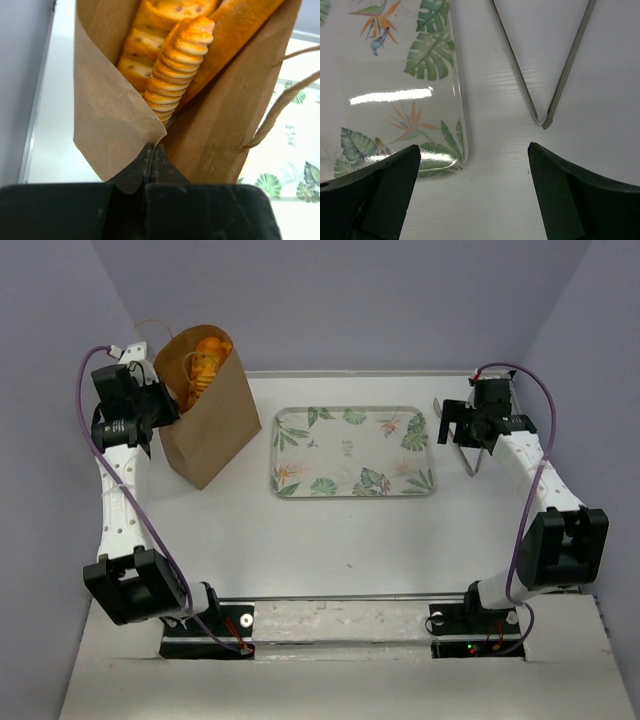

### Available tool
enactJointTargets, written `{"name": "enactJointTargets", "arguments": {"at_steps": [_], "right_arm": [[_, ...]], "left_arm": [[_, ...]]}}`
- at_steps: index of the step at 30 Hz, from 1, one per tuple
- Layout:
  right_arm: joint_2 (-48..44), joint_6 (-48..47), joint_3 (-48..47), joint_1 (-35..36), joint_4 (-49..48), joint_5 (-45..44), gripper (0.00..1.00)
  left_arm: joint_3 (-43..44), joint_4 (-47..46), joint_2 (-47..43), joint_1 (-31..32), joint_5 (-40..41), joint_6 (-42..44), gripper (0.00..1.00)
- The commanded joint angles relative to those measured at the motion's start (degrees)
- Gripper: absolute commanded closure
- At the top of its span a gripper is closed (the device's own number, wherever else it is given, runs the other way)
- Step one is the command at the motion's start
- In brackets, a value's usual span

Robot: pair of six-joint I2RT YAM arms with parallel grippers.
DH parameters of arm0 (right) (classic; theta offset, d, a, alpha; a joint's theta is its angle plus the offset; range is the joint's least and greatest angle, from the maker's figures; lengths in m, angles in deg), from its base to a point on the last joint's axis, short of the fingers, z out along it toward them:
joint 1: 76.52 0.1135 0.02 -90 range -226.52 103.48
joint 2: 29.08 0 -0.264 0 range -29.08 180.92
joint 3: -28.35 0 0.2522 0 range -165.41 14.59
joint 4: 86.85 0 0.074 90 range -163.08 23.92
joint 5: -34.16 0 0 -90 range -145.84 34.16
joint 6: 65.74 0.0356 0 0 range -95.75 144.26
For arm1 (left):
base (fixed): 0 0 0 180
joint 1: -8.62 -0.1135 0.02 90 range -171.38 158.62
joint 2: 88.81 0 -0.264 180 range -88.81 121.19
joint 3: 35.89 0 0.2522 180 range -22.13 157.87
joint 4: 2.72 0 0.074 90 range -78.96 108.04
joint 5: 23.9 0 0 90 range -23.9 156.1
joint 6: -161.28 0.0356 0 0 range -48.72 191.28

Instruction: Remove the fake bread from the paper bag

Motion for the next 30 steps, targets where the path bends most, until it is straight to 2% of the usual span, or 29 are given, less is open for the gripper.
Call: {"name": "enactJointTargets", "arguments": {"at_steps": [1,2,4,5,7,8,10,12,13,14,16,21,23,24,26,30], "right_arm": [[-0.9,-0.9,-3.4,-0.3,-2.2,2.9,0.07],[-0.7,-0.7,-3.6,-0.3,-2.5,3.7,0.07],[-0.5,-0.6,-3.6,-0.3,-2.8,4.4,0.07],[-0.6,-0.3,-3.5,-0.3,-2.9,5.2,0.07],[-0.8,-0.1,-3.0,-0.3,-3.6,5.3,0.07],[-1.2,0.0,-2.8,-0.3,-3.7,6.6,0.07],[-1.7,-0.2,-2.0,-0.3,-4.4,7.5,0.07],[-2.2,-0.4,-1.5,-0.3,-4.8,8.0,0.07],[-2.6,-0.7,-1.0,-0.3,-5.0,8.4,0.07],[-2.7,-0.8,-0.8,-0.3,-5.1,8.7,0.07],[-2.9,-1.0,-0.5,-0.3,-5.2,9.5,0.07],[-3.5,-0.8,1.2,-0.3,-6.1,10.4,0.07],[-4.0,-0.8,2.2,-0.3,-6.4,10.4,0.07],[-4.1,-0.9,2.7,-0.3,-6.6,10.4,0.07],[-4.1,-1.1,3.3,-0.3,-6.7,10.3,0.07],[-4.3,-0.8,4.4,-0.3,-6.8,10.4,0.06]], "left_arm": [[-1.7,4.9,-3.9,1.8,-0.5,-1.1,0.99],[-2.2,5.1,-4.8,1.8,-0.3,-1.0,0.88],[-2.1,6.4,-5.4,1.8,0.7,-0.6,0.75],[-1.8,7.1,-5.5,1.8,1.2,-0.4,0.63],[-0.4,8.7,-5.7,1.8,3.9,-0.2,0.53],[0.1,9.0,-6.0,1.8,5.0,0.0,0.42],[1.9,9.7,-6.4,1.8,8.6,0.8,0.27],[4.2,10.0,-6.5,1.8,11.3,1.2,0.25],[5.5,9.4,-6.5,1.8,16.1,3.4,0.24],[6.1,9.0,-6.4,1.7,17.6,4.0,0.22],[7.4,8.0,-5.7,1.3,20.4,5.1,0.16],[14.4,4.6,-1.8,-0.5,22.1,9.7,0.12],[17.0,4.0,2.2,-1.8,16.2,11.8,0.1],[20.7,5.7,4.1,-2.4,10.4,14.3,0.09],[26.3,8.9,11.5,-3.3,8.0,14.5,0.09],[48.0,19.6,24.4,-4.2,1.3,18.4,0.1]]}}
